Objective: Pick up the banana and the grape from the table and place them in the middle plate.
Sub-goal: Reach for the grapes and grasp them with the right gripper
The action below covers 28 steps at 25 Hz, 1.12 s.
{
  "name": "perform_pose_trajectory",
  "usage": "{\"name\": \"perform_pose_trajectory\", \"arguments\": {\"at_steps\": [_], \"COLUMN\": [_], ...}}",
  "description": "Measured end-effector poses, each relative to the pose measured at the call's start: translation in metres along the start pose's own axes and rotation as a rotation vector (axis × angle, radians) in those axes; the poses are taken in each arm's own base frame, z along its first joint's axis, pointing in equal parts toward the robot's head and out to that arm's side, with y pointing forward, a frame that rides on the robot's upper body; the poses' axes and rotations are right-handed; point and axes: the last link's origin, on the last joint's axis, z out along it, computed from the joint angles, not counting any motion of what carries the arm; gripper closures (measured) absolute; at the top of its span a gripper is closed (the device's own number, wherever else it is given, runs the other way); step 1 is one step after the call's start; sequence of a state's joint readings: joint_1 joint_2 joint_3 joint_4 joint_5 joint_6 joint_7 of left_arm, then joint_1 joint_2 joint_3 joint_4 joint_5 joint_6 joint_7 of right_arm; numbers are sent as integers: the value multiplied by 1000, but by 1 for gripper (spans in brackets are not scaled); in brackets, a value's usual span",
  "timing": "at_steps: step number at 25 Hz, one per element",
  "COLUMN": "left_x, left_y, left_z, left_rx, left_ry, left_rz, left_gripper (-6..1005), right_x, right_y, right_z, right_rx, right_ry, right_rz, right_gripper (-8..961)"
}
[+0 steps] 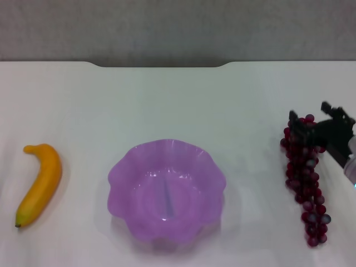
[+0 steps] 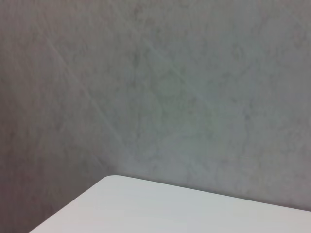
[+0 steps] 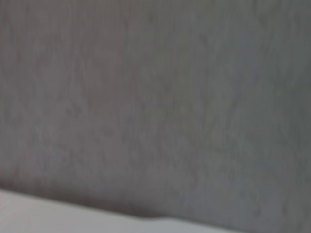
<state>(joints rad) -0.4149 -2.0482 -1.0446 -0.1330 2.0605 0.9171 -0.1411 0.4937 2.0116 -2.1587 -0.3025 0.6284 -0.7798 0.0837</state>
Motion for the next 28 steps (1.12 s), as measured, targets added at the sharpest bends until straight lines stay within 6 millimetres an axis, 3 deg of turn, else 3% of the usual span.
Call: {"name": "perform_pose_trajectory", "arguments": {"at_steps": [11, 22, 28], "left_x": [0, 1, 1], "left_y": [0, 2, 2], "left_z": [-1, 0, 0], "left_rx": [2, -4, -4], "left_ry": [6, 7, 7], "left_rz": [-7, -5, -5], "left_gripper": [138, 137, 137], "right_x": [-14, 18, 28], "right_y": [-1, 0, -1], "right_z": [-18, -9, -14], "right_rx": [49, 31, 33], "right_ry": [-175, 83, 129], "right_rz": [-3, -17, -20], "right_gripper": [133, 135, 136]}}
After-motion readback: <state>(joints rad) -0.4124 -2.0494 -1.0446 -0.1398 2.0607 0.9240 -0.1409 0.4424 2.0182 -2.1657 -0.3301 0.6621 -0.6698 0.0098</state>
